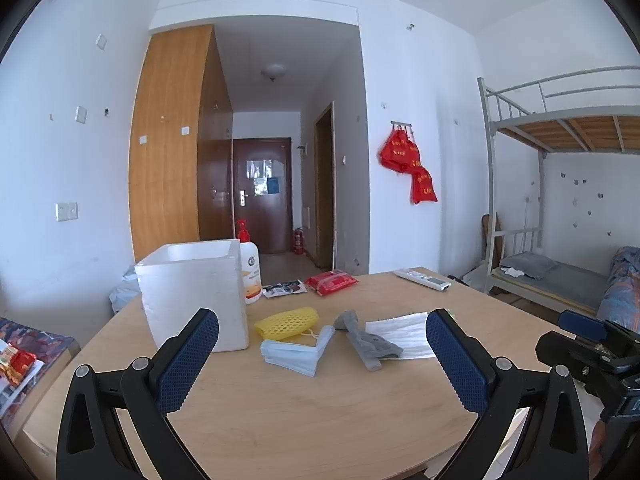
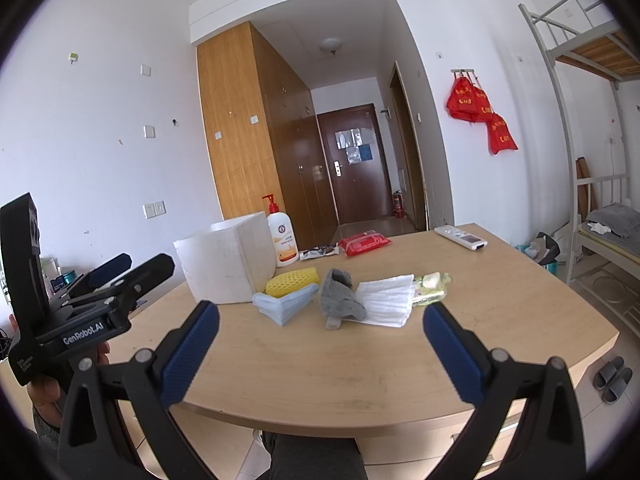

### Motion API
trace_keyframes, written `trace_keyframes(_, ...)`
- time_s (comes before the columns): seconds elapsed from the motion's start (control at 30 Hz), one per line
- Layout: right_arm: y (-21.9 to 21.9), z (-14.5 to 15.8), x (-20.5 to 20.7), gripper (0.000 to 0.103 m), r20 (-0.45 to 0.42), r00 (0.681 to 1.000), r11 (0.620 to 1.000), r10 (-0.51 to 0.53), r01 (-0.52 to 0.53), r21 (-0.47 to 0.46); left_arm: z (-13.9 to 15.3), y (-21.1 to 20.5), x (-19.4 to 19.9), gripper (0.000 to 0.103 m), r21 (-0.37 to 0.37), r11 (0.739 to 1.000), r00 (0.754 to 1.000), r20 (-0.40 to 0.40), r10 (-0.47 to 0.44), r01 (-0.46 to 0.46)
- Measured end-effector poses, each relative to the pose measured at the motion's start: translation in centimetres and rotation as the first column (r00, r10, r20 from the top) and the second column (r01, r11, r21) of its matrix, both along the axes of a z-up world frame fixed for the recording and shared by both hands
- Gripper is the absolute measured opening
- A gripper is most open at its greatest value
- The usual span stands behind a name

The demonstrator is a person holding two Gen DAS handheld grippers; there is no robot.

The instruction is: Organize soft objects

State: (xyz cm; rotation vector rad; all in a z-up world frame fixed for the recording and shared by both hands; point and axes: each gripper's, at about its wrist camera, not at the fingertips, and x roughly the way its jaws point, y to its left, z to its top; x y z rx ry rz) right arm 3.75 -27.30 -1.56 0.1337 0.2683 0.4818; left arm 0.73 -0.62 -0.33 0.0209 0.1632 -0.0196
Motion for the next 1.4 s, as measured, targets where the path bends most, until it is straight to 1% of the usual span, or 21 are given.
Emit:
trace_keyframes(0.37, 0.0, -0.5, 0.9, 0.103, -0.011, 1.000, 1.000, -0.006, 0.006, -0.001, 0.0, -0.1, 1.0, 0.103, -0.007, 1.000, 1.000, -0.008, -0.008, 0.008)
trace_keyframes(0.63, 0.0, -0.1, 1.4, 0.103, -0.012, 1.000, 1.000, -0.003, 0.003, -0.007, 0.1, 0.0, 1.5, 0.103, -0.013, 1.000, 1.000, -0.007, -0.005, 0.005)
trace_keyframes(0.77, 0.1, -0.2, 2.1, 0.103, -0.026, 1.000, 1.000, -0.001, 0.000, -0.020, 0.1, 0.3, 2.4, 0.103, -0.036, 0.999, 0.999, -0.007, -0.038, 0.038)
trace_keyframes(0.9, 0.4, -0.4, 3.3, 0.103, -0.045, 0.999, 0.999, -0.002, 0.000, -0.036, -0.3, 0.4, 4.2, 0.103, -0.039, 0.999, 0.999, -0.044, -0.032, 0.030)
trace_keyframes(1.03, 0.7, -0.7, 4.8, 0.103, -0.067, 0.998, 0.999, 0.009, -0.012, -0.034, -0.5, 0.5, 5.8, 0.103, -0.034, 0.999, 0.996, -0.077, -0.037, 0.035)
trace_keyframes(1.1, 0.9, -0.7, 5.2, 0.103, -0.072, 0.997, 0.999, 0.015, -0.017, -0.035, -0.5, 0.7, 6.6, 0.103, -0.044, 0.998, 0.995, -0.093, -0.037, 0.033)
trace_keyframes(1.23, 1.5, -0.5, 6.1, 0.103, -0.075, 0.997, 0.998, 0.030, -0.034, -0.050, -0.7, 0.9, 8.6, 0.103, -0.052, 0.998, 0.987, -0.152, -0.044, 0.036)
trace_keyframes(1.4, 2.3, -0.2, 8.0, 0.103, -0.102, 0.994, 0.996, 0.039, -0.046, -0.074, -0.8, 1.7, 10.5, 0.103, -0.073, 0.997, 0.982, -0.188, -0.018, 0.005)
